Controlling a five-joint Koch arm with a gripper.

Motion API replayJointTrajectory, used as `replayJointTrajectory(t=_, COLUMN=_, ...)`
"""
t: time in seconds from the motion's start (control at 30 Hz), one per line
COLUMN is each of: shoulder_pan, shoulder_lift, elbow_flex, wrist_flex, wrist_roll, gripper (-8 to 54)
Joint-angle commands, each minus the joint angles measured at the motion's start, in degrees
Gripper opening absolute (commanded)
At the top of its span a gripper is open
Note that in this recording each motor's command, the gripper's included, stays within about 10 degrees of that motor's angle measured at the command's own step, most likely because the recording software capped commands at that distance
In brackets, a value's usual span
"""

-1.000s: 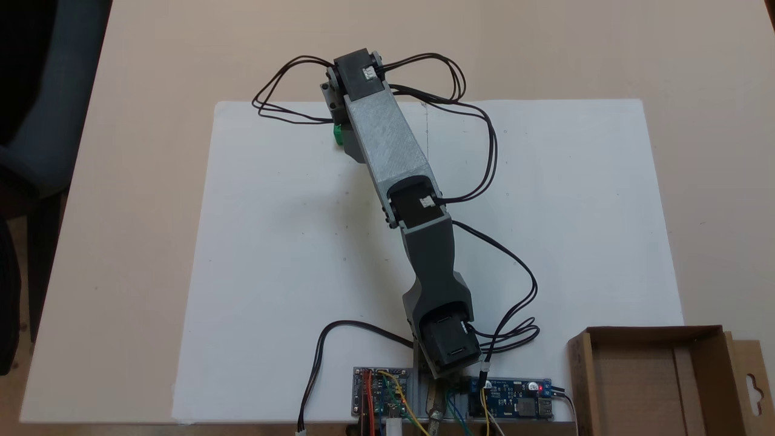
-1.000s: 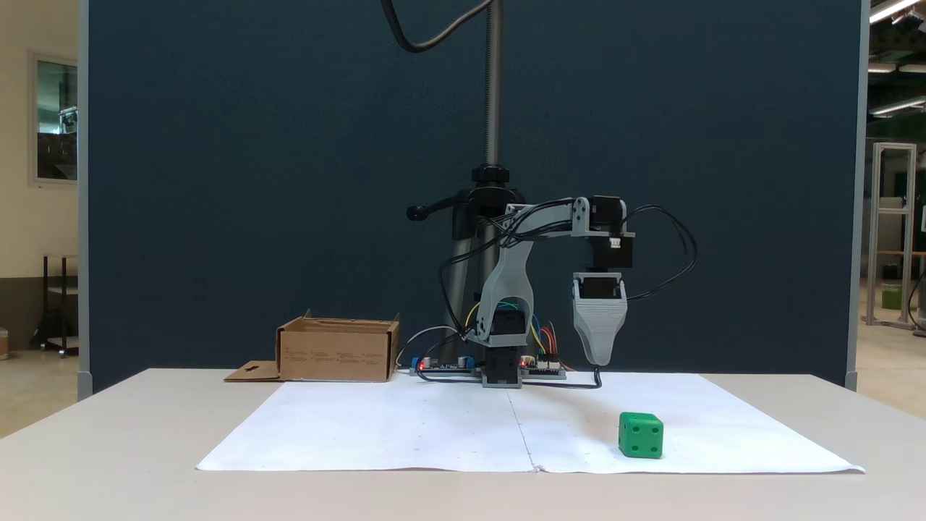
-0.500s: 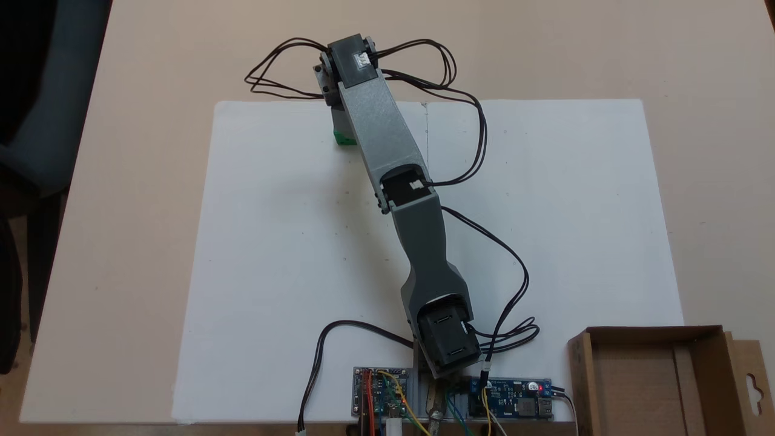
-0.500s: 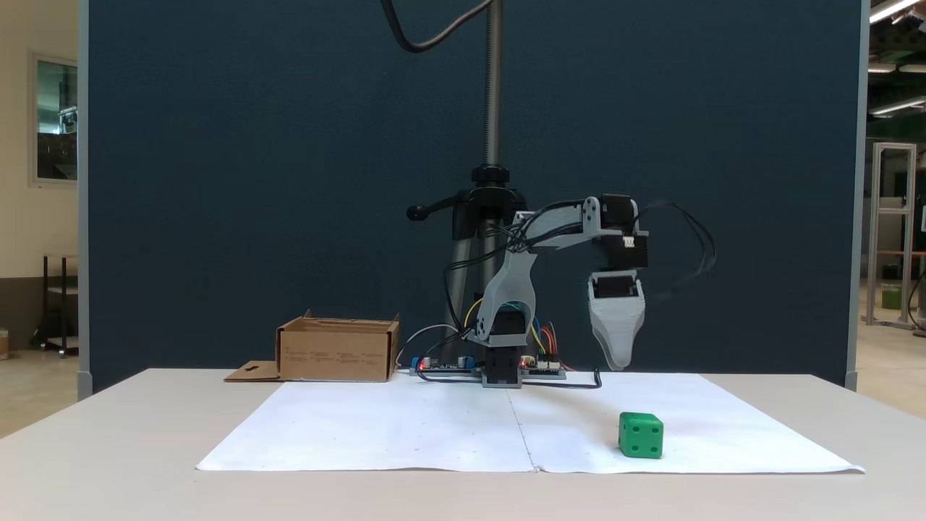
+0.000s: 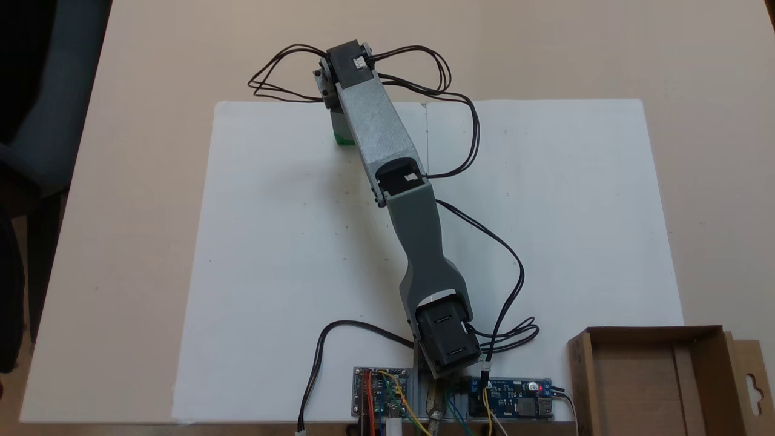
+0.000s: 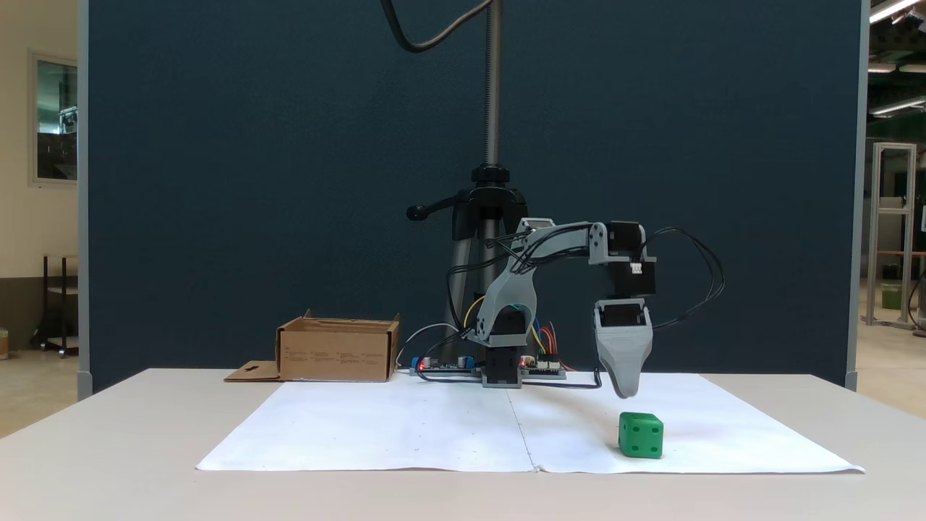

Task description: Grasp a green dice and put it in the bin.

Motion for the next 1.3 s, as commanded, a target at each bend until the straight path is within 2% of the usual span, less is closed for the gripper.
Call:
replayJointTrajectory(t=0.0, shoulder_pan=-1.0, shoulder_lift=0.7, elbow_flex=-2.5, wrist_flex=-2.5, wrist_roll=4.8, gripper=40.3)
replayJointTrajectory(t=1.27, shoulder_pan=-3.5, shoulder_lift=-6.0, elbow_flex=-2.5, wrist_flex=-5.6, wrist_roll=4.8, gripper=39.6)
